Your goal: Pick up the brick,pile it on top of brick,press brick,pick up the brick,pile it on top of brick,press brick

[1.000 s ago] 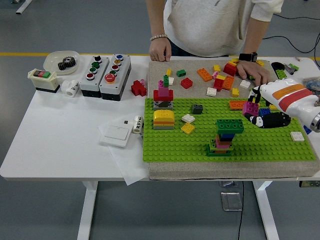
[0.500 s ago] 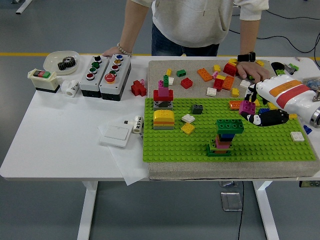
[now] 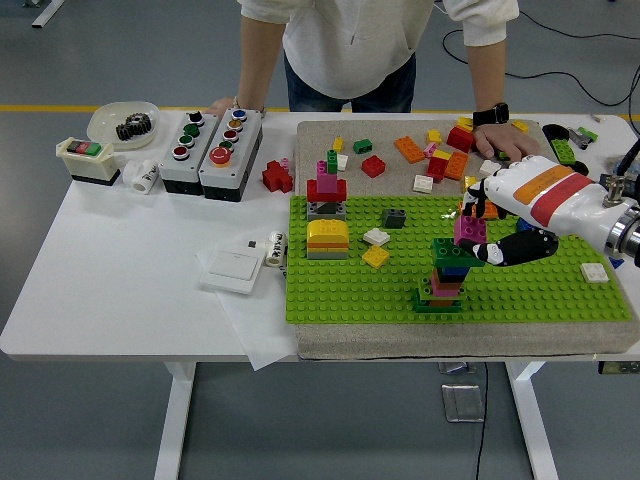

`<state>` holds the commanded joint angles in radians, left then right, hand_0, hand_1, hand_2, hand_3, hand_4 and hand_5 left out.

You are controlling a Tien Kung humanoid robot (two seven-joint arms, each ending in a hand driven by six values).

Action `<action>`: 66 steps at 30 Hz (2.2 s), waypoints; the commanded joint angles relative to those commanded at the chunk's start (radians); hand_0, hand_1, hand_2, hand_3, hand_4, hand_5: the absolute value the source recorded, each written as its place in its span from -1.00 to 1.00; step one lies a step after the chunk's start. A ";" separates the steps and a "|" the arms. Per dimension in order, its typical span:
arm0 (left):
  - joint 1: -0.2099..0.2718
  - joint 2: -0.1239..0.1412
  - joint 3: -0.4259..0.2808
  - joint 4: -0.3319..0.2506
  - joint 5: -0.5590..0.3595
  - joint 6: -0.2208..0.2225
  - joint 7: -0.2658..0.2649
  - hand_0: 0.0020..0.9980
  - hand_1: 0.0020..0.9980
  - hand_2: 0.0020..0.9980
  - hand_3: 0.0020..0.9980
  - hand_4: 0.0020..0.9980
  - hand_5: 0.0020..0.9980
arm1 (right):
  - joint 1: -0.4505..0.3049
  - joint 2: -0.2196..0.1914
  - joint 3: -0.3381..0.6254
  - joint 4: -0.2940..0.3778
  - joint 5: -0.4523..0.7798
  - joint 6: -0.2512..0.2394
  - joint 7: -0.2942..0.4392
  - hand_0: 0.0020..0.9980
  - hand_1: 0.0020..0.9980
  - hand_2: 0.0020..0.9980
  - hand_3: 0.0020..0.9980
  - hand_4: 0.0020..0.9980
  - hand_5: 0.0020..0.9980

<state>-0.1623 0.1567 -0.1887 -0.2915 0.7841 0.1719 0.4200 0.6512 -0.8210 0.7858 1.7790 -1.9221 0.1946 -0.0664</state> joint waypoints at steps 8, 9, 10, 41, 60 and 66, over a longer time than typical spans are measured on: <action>0.002 -0.001 -0.008 0.000 0.011 -0.002 0.003 -0.13 0.07 0.10 0.25 0.34 0.59 | 0.016 0.004 -0.001 0.000 0.001 0.001 0.030 -0.61 -0.23 0.03 0.04 0.37 0.01; 0.001 -0.001 -0.007 0.000 0.009 -0.002 0.002 -0.13 0.07 0.10 0.25 0.34 0.59 | 0.020 0.003 -0.003 0.000 0.002 0.003 0.030 -0.61 -0.23 0.03 0.04 0.37 0.01; 0.001 0.000 -0.006 0.000 0.009 -0.002 0.002 -0.13 0.07 0.10 0.25 0.34 0.59 | 0.021 0.003 -0.003 0.000 0.002 0.003 0.030 -0.61 -0.23 0.03 0.04 0.37 0.01; -0.011 0.000 0.005 -0.001 -0.003 -0.002 -0.003 -0.13 0.07 0.10 0.25 0.34 0.58 | 0.136 0.048 -0.104 0.000 -0.014 0.024 0.084 -0.61 -0.23 0.03 0.04 0.36 -0.02; -0.011 -0.002 0.003 -0.002 0.000 -0.001 -0.003 -0.13 0.07 0.10 0.25 0.34 0.58 | 0.113 0.053 -0.071 0.000 -0.006 0.029 0.080 -0.61 -0.23 0.03 0.05 0.37 -0.04; -0.011 -0.003 0.002 -0.002 0.003 -0.001 -0.002 -0.13 0.07 0.10 0.25 0.34 0.58 | 0.110 0.058 -0.071 0.000 -0.004 0.025 0.084 -0.61 -0.23 0.03 0.05 0.38 -0.03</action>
<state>-0.1734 0.1539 -0.1869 -0.2936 0.7869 0.1707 0.4184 0.7616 -0.7632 0.7152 1.7789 -1.9257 0.2193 0.0178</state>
